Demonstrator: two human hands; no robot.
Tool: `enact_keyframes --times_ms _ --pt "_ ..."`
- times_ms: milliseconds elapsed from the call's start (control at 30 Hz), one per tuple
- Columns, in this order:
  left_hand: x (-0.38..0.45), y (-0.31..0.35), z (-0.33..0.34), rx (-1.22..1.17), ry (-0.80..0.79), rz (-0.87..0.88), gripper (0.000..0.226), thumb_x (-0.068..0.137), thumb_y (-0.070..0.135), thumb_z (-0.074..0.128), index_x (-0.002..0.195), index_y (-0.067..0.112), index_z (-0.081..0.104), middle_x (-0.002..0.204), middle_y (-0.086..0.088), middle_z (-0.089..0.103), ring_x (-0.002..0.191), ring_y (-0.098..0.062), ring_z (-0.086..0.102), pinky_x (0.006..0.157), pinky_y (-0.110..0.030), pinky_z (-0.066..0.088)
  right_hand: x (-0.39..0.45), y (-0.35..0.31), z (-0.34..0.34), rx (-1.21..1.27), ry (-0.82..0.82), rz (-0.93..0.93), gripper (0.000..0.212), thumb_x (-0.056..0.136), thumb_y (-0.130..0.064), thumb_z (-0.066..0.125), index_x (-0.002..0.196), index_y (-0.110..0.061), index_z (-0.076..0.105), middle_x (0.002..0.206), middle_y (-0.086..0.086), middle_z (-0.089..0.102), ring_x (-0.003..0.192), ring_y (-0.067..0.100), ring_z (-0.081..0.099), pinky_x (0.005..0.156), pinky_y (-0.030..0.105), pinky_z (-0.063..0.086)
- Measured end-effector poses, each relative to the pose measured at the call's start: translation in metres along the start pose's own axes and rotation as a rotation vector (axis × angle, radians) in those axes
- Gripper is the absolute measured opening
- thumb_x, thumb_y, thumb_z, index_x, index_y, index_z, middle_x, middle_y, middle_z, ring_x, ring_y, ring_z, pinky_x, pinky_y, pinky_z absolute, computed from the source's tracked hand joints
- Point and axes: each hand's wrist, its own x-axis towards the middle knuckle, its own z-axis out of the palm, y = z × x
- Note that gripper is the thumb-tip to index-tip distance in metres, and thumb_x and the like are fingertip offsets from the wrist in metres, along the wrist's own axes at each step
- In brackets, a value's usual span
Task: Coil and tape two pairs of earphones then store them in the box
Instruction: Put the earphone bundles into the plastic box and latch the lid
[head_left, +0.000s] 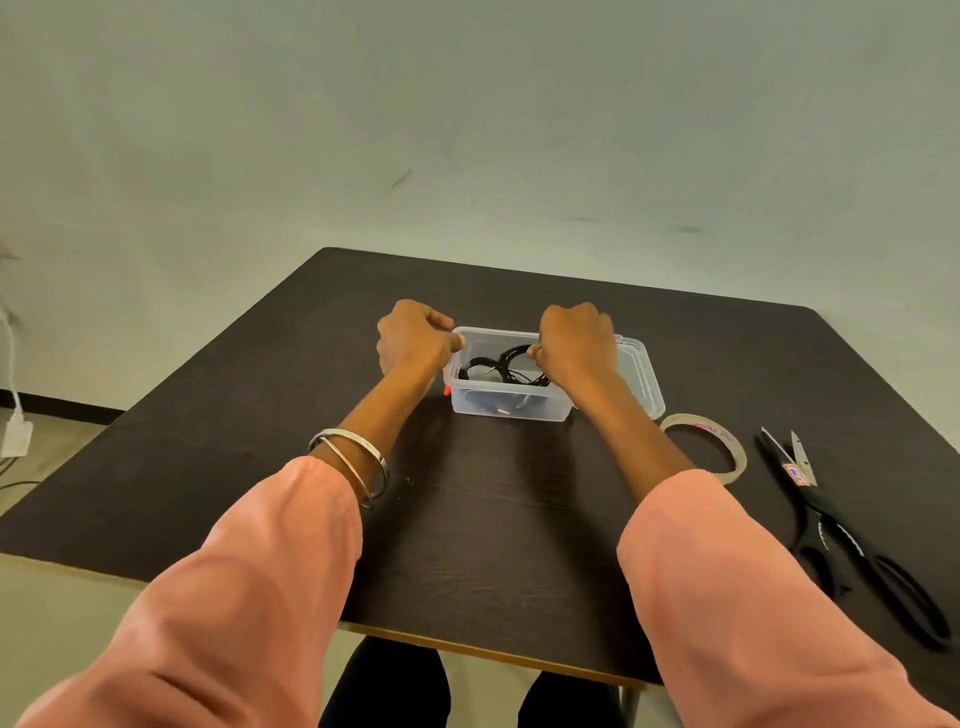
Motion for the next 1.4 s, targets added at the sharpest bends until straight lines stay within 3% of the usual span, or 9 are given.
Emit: enact_keyframes --times_ms 233,433,567,700,833,967,1100,1233,1400 --pt "0.001 -0.002 0.001 0.043 0.016 -0.011 0.022 0.082 0.018 0.075 0.102 0.009 0.074 0.102 -0.009 0.070 0.084 -0.020 0.065 0.078 -0.037 0.058 0.003 0.018 0.008 -0.081 -0.041 0.060 0.040 0.082 -0.039 0.072 0.106 -0.008 0.066 0.120 0.015 0.056 0.117 0.031 0.043 0.095 0.039 0.040" --pt "0.002 -0.002 0.003 0.031 0.040 -0.004 0.018 0.084 0.018 0.073 0.100 0.010 0.074 0.101 -0.008 0.071 0.083 -0.018 0.065 0.079 -0.036 0.058 0.005 0.037 -0.001 0.393 0.065 0.273 0.030 0.080 -0.041 0.073 0.089 -0.013 0.076 0.104 0.005 0.068 0.111 0.026 0.051 0.087 0.038 0.039" --pt "-0.001 0.008 0.008 0.045 0.091 0.186 0.014 0.092 0.018 0.063 0.097 0.010 0.073 0.099 -0.008 0.072 0.079 -0.014 0.062 0.078 -0.030 0.054 0.002 0.083 -0.010 0.561 0.126 0.433 0.013 0.085 -0.021 0.072 0.086 -0.008 0.074 0.094 0.008 0.073 0.088 0.022 0.065 0.087 0.042 0.054" --pt "0.005 0.040 0.035 0.146 -0.146 0.397 0.023 0.098 0.021 0.051 0.104 0.012 0.071 0.107 -0.006 0.071 0.095 -0.024 0.066 0.093 -0.041 0.052 -0.001 0.117 -0.001 0.474 0.040 0.545 0.026 0.082 -0.025 0.074 0.094 -0.002 0.070 0.093 0.014 0.070 0.080 0.028 0.066 0.078 0.041 0.058" --pt "0.010 0.074 0.078 0.479 -0.431 0.413 0.033 0.101 0.025 0.035 0.111 0.012 0.063 0.121 -0.011 0.064 0.124 -0.035 0.050 0.115 -0.062 0.011 -0.004 0.126 0.011 0.383 -0.071 0.547 0.037 0.076 -0.035 0.079 0.086 -0.004 0.061 0.086 0.012 0.065 0.076 0.028 0.064 0.076 0.041 0.056" --pt "0.008 0.087 0.103 0.646 -0.580 0.376 0.040 0.104 0.029 0.026 0.119 0.009 0.057 0.133 -0.015 0.056 0.137 -0.037 0.035 0.107 -0.068 -0.017 -0.005 0.128 0.019 0.300 -0.107 0.557 0.034 0.078 -0.030 0.078 0.088 -0.010 0.053 0.089 0.010 0.059 0.086 0.029 0.062 0.087 0.046 0.053" --pt "0.003 0.093 0.111 0.594 -0.615 0.318 0.039 0.105 0.029 0.025 0.123 0.007 0.051 0.139 -0.016 0.050 0.139 -0.037 0.032 0.109 -0.068 -0.013 0.002 0.136 0.028 0.388 -0.040 0.638 0.020 0.084 -0.020 0.072 0.091 -0.007 0.059 0.094 0.011 0.065 0.081 0.026 0.062 0.082 0.044 0.055" --pt "0.011 0.092 0.106 0.413 -0.649 0.243 0.023 0.098 0.029 0.039 0.098 0.010 0.052 0.113 -0.010 0.058 0.122 -0.033 0.047 0.111 -0.069 0.007 0.006 0.138 0.018 0.637 0.113 0.733 0.012 0.085 -0.015 0.071 0.090 -0.005 0.067 0.089 0.009 0.066 0.073 0.021 0.063 0.061 0.031 0.051" --pt "0.001 0.114 0.083 -0.078 -0.669 0.117 0.054 0.101 0.049 0.029 0.109 0.009 0.063 0.117 -0.007 0.063 0.104 -0.025 0.065 0.103 -0.039 0.029 0.006 0.120 -0.029 1.016 0.384 0.643 0.011 0.084 -0.003 0.066 0.084 -0.012 0.073 0.079 -0.001 0.067 0.067 0.007 0.061 0.062 0.022 0.054"
